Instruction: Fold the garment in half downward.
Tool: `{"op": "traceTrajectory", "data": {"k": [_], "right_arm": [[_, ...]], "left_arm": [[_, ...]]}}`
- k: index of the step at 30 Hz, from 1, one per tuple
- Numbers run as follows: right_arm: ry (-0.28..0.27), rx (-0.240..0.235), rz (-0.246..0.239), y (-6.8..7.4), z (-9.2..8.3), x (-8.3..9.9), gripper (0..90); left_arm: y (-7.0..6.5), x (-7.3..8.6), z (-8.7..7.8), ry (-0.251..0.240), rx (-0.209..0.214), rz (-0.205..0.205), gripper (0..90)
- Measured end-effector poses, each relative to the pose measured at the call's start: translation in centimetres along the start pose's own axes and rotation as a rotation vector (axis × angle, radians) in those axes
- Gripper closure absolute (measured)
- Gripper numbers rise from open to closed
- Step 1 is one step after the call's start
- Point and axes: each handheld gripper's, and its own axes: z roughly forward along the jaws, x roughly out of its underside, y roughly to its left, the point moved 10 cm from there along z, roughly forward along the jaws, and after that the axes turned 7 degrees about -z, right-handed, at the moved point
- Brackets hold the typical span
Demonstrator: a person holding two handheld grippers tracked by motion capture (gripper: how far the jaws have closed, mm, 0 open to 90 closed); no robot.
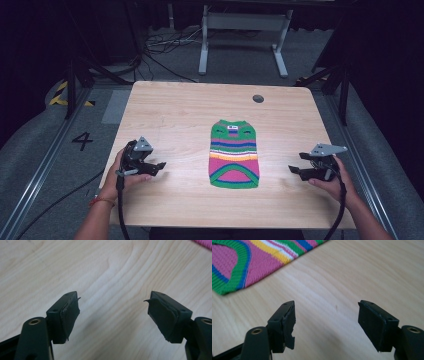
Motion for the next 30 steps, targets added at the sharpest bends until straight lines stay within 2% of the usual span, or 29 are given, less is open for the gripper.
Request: {"op": "traceTrajectory", "data": {"k": [1, 2, 4, 6, 8, 9, 10, 11, 13, 15, 16, 21, 23, 24, 26, 27, 29, 30], "right_arm": [[0.0, 0.0, 0.0, 0.0, 0.0, 0.0, 31.8], [-0.002, -0.005, -0.005, 0.0, 0.3, -0.6, 32.5], [-0.014, -0.017, -0.012, -0.1, 0.9, -1.8, 33.1], [-0.022, -0.032, -0.018, -0.3, 1.5, -3.0, 40.7], [-0.032, -0.034, -0.022, -0.5, 2.0, -4.0, 40.9], [-0.041, -0.037, -0.017, -0.5, 2.2, -4.4, 41.6], [-0.056, -0.045, -0.016, -0.5, 2.6, -5.3, 41.4], [-0.056, -0.045, -0.016, -0.5, 2.6, -5.3, 41.4], [-0.072, -0.041, -0.024, -0.7, 3.3, -6.4, 41.7], [-0.074, -0.042, -0.022, -0.7, 3.6, -6.7, 41.6], [-0.077, -0.037, -0.02, -0.8, 3.8, -7.1, 42.1], [-0.094, -0.04, -0.023, -1.2, 5.1, -8.7, 44.9], [-0.095, -0.055, -0.014, -1.2, 5.7, -9.1, 47.5], [-0.103, -0.065, -0.012, -1.2, 6.1, -9.4, 48.7], [-0.083, -0.058, -0.004, -1.3, 7.3, -9.8, 50.1], [-0.083, -0.058, -0.004, -1.3, 7.3, -9.8, 50.1], [-0.078, -0.045, -0.014, -1.3, 8.6, -10.5, 53.4], [-0.078, -0.045, -0.014, -1.3, 8.6, -10.5, 53.4]], "left_arm": [[0.0, 0.0, 0.0, 0.0, 0.0, 0.0, 26.3], [0.0, -0.6, 0.2, -0.01, -0.004, 0.006, 26.3], [-0.2, -1.6, 0.7, -0.009, 0.014, 0.005, 26.5], [-0.2, -2.5, 1.3, 0.003, 0.001, 0.03, 28.2], [-0.3, -3.1, 1.9, 0.02, 0.009, 0.038, 28.3], [-0.3, -3.6, 2.1, 0.014, 0.0, 0.047, 28.3], [-0.3, -3.9, 2.3, 0.011, 0.001, 0.053, 28.6], [-0.4, -4.2, 2.6, 0.017, 0.011, 0.049, 28.6], [-0.6, -5.2, 3.2, 0.008, 0.012, 0.059, 28.8], [-0.6, -5.5, 3.5, -0.006, 0.011, 0.063, 29.2], [-0.9, -5.8, 3.9, -0.001, 0.03, 0.055, 29.4], [-1.5, -7.5, 5.4, -0.036, 0.043, 0.061, 31.2], [-1.8, -8.2, 6.1, -0.029, 0.058, 0.059, 31.5], [-1.9, -8.5, 6.4, -0.028, 0.054, 0.061, 31.4], [-2.1, -9.7, 7.3, -0.033, 0.048, 0.063, 33.3], [-2.1, -9.7, 7.3, -0.033, 0.048, 0.063, 33.5], [-2.3, -11.1, 7.9, -0.049, 0.04, 0.07, 34.5], [-2.3, -11.1, 7.9, -0.049, 0.04, 0.07, 35.2]]}}
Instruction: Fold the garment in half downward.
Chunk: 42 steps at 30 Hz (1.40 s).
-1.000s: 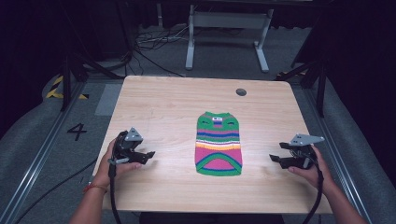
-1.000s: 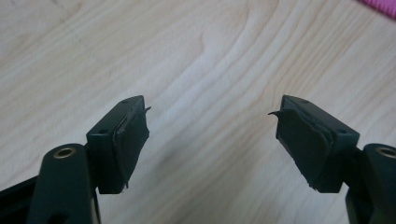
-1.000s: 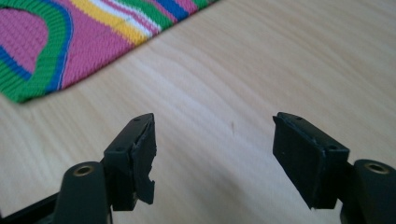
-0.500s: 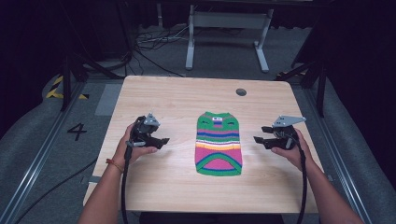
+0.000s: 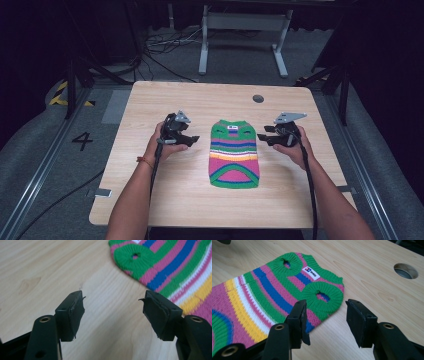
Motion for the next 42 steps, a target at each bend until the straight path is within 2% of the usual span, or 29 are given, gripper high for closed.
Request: {"op": "traceTrajectory", "data": {"k": [2, 3, 5, 12, 16, 20, 23, 25, 26, 27, 29, 31, 36, 39, 42], "right_arm": [[0.007, -0.002, -0.009, -0.2, 1.2, -0.7, 54.7], [0.006, 0.001, -0.008, -0.3, 1.5, -0.9, 55.1], [0.01, -0.002, -0.009, -0.4, 1.9, -1.2, 56.2], [0.027, 0.003, 0.029, -1.5, 3.5, -1.8, 58.5], [0.056, 0.009, 0.032, -1.9, 4.4, -1.9, 58.5], [0.056, 0.009, 0.047, -2.0, 5.0, -2.0, 57.5], [0.064, 0.015, 0.057, -2.2, 5.4, -1.8, 56.4], [0.073, 0.021, 0.067, -2.3, 5.7, -1.7, 55.2], [0.075, 0.019, 0.072, -2.3, 5.8, -1.6, 55.2], [0.073, 0.019, 0.082, -2.3, 6.0, -1.5, 55.0], [0.078, 0.018, 0.087, -2.3, 6.1, -1.4, 54.3], [0.081, 0.019, 0.091, -2.4, 6.2, -1.2, 53.4], [0.097, 0.019, 0.109, -2.4, 7.1, -0.6, 53.2], [0.1, 0.02, 0.129, -2.3, 7.5, -0.4, 53.2], [0.105, 0.015, 0.145, -2.3, 8.0, 0.1, 52.7]], "left_arm": [[-0.3, -1.0, 0.7, -0.011, 0.018, -0.014, 35.2], [-0.4, -1.7, 1.2, -0.016, 0.016, -0.008, 35.2], [-0.4, -2.2, 2.0, -0.016, 0.014, -0.024, 35.8], [-0.2, -3.9, 4.3, 0.006, -0.005, -0.038, 36.1], [-0.8, -4.8, 5.5, 0.007, 0.001, -0.044, 36.4], [-1.1, -5.6, 6.5, 0.012, -0.017, -0.047, 37.8], [-1.2, -5.8, 7.0, 0.016, -0.019, -0.052, 38.4], [-0.8, -5.8, 7.6, 0.019, -0.033, -0.085, 38.4], [-0.8, -5.8, 7.6, 0.019, -0.033, -0.085, 38.4], [-0.2, -5.5, 8.0, 0.025, -0.044, -0.12, 38.4], [-0.1, -5.3, 8.2, 0.033, -0.045, -0.124, 38.4], [-0.2, -5.0, 8.6, 0.036, -0.02, -0.129, 38.3], [-0.7, -5.2, 9.2, 0.039, -0.009, -0.12, 37.7], [-1.0, -5.0, 9.9, 0.056, -0.03, -0.107, 38.1], [-1.0, -4.9, 10.2, 0.039, -0.026, -0.133, 37.8]]}}
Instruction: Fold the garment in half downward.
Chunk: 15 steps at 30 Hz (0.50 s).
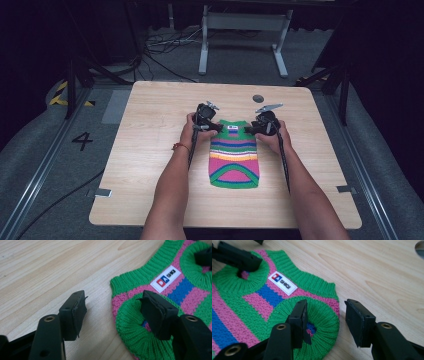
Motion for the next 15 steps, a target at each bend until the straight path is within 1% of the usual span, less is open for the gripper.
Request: {"op": "traceTrajectory", "data": {"k": [1, 3, 4, 5, 6, 7, 8, 9, 10, 12, 13, 15], "right_arm": [[-0.005, -0.003, 0.011, -0.1, 0.0, 0.0, 52.7], [-0.007, -0.003, 0.015, -0.1, 0.0, 0.0, 53.6], [-0.007, -0.001, 0.01, -0.2, 0.0, 0.0, 54.3], [0.004, 0.007, 0.005, -0.1, 0.0, 0.0, 57.8], [0.003, 0.003, 0.008, 0.0, 0.0, 0.0, 62.3], [0.008, 0.004, 0.007, 0.1, 0.0, 0.0, 64.6], [0.008, 0.004, 0.007, 0.1, 0.0, 0.0, 64.6], [0.009, 0.004, 0.008, 0.1, 0.0, -0.1, 68.1], [0.008, 0.001, 0.008, 0.2, 0.0, -0.1, 72.4], [0.012, -0.007, 0.024, 0.3, -0.1, -0.1, 78.2], [0.012, -0.014, 0.021, 0.4, -0.1, -0.1, 81.2], [0.011, -0.013, 0.019, 0.5, -0.2, -0.1, 83.0]], "left_arm": [[0.0, 0.0, 0.0, 0.0, 0.0, 0.0, 38.3], [0.0, 0.0, 0.0, -0.008, 0.001, -0.001, 38.4], [-0.1, 0.0, 0.1, -0.015, 0.004, -0.004, 39.2], [-0.1, 0.0, 0.0, -0.017, 0.001, -0.003, 41.6], [-0.2, 0.0, 0.0, -0.023, 0.008, -0.008, 46.3], [-0.5, 0.0, -0.1, -0.014, 0.026, -0.002, 52.6], [-0.5, 0.0, -0.1, -0.014, 0.026, -0.002, 59.1], [-0.8, 0.0, -0.1, -0.011, 0.044, 0.004, 59.1], [-1.0, 0.1, -0.1, -0.006, 0.054, 0.006, 67.4], [-1.2, 0.1, -0.1, -0.009, 0.057, 0.01, 76.4], [-1.3, 0.0, -0.2, -0.022, 0.046, 0.02, 80.5], [-1.4, -0.1, -0.4, -0.022, 0.045, 0.036, 82.5]]}}
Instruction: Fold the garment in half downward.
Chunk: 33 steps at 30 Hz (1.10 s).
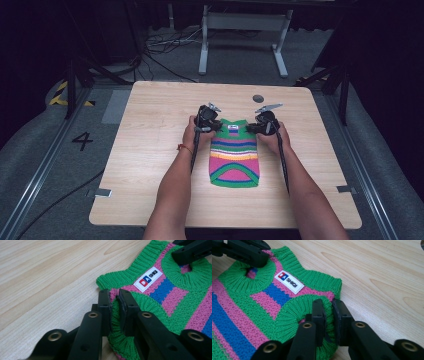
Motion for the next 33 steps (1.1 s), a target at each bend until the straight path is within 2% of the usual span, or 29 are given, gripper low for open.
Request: {"op": "traceTrajectory", "data": {"k": [2, 4, 7, 11, 15, 17, 19, 23, 26, 28, 33], "right_arm": [[-0.008, -0.003, -0.002, 0.0, -0.1, -0.1, 83.3], [-0.041, -0.023, 0.005, 0.4, -0.8, -0.7, 83.4], [-0.062, -0.027, -0.017, 0.6, -1.4, -1.0, 83.3], [-0.109, -0.038, -0.04, 1.1, -3.1, -1.7, 83.1], [-0.136, -0.047, -0.059, 1.6, -4.4, -1.9, 82.6], [-0.144, -0.06, -0.075, 2.1, -5.0, -1.9, 82.6], [-0.155, -0.067, -0.097, 2.5, -5.5, -1.8, 82.2], [-0.183, -0.1, -0.14, 3.6, -6.6, -1.8, 81.9], [-0.195, -0.105, -0.155, 4.0, -7.0, -1.7, 81.7], [-0.217, -0.12, -0.168, 4.4, -7.7, -1.7, 81.8], [-0.25, -0.168, -0.222, 5.9, -9.4, -1.2, 81.9]], "left_arm": [[0.0, -0.1, -0.1, -0.005, -0.002, 0.007, 83.1], [-0.4, -0.7, -1.0, -0.028, 0.0, 0.035, 83.4], [-0.6, -1.0, -1.5, -0.051, 0.0, 0.039, 83.5], [-1.6, -1.6, -3.1, -0.083, -0.003, 0.092, 83.5], [-2.2, -1.7, -4.0, -0.106, -0.002, 0.118, 83.5], [-2.6, -1.6, -4.7, -0.118, 0.012, 0.134, 83.5], [-3.0, -1.2, -5.4, -0.118, 0.014, 0.173, 83.4], [-3.6, -0.8, -6.5, -0.135, 0.03, 0.209, 83.2], [-4.0, -0.7, -7.2, -0.152, 0.038, 0.233, 83.1], [-4.4, -0.4, -8.0, -0.167, 0.045, 0.267, 83.0], [-5.7, 0.6, -9.1, -0.184, 0.085, 0.322, 82.8]]}}
